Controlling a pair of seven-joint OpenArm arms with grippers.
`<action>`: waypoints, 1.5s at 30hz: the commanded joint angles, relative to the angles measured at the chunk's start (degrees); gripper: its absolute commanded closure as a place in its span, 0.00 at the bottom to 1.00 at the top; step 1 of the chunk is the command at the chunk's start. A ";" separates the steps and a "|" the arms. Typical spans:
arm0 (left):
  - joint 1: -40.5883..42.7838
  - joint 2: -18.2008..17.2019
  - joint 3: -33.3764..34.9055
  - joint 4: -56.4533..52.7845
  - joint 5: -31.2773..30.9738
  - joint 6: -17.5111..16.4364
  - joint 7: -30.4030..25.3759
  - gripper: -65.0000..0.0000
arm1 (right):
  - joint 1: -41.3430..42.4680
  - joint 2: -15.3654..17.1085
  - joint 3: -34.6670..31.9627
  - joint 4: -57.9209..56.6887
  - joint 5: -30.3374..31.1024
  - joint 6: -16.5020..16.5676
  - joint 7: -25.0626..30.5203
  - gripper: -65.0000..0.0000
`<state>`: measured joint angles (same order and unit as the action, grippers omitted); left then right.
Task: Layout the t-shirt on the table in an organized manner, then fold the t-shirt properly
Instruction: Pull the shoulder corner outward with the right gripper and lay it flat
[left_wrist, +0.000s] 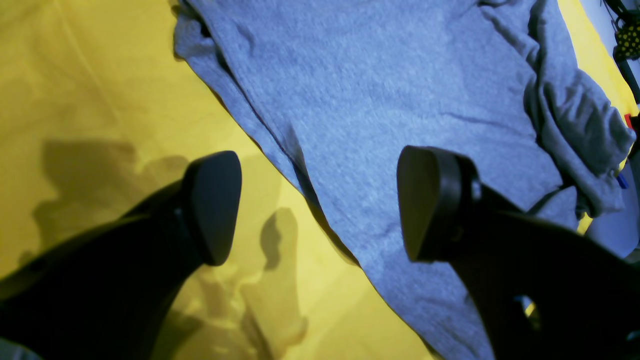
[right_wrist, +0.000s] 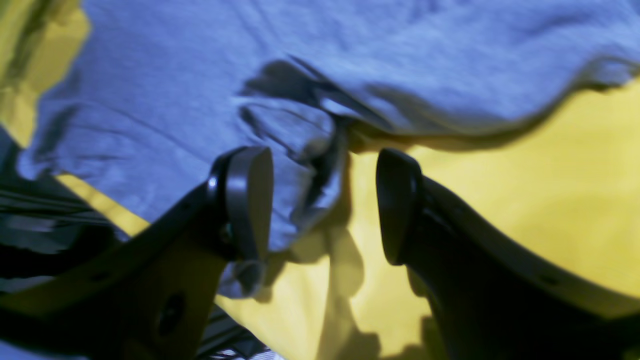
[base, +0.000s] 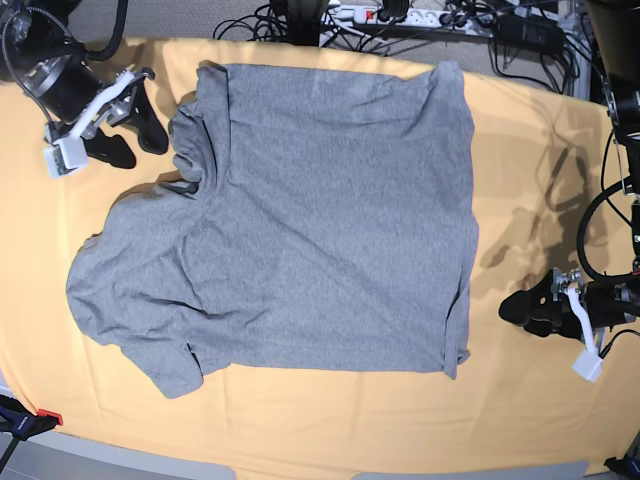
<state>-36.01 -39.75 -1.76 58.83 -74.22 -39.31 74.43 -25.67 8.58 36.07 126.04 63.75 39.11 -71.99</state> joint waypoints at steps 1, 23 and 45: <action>-1.77 -1.05 -0.63 0.79 -1.53 -0.13 -1.05 0.24 | -0.02 0.66 -0.42 -0.79 0.98 0.89 1.05 0.43; -1.77 -1.03 -0.63 0.79 -1.57 -0.13 -1.09 0.24 | 2.89 0.70 -11.80 -9.60 3.17 0.89 -0.72 0.67; -1.77 -1.03 -0.63 0.79 -2.43 -0.13 -1.09 0.24 | 1.66 1.49 -10.84 8.96 -19.47 0.89 -2.75 1.00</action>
<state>-36.01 -39.70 -1.76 58.83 -75.07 -39.31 74.43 -23.97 9.54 24.97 134.23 42.72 39.72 -75.79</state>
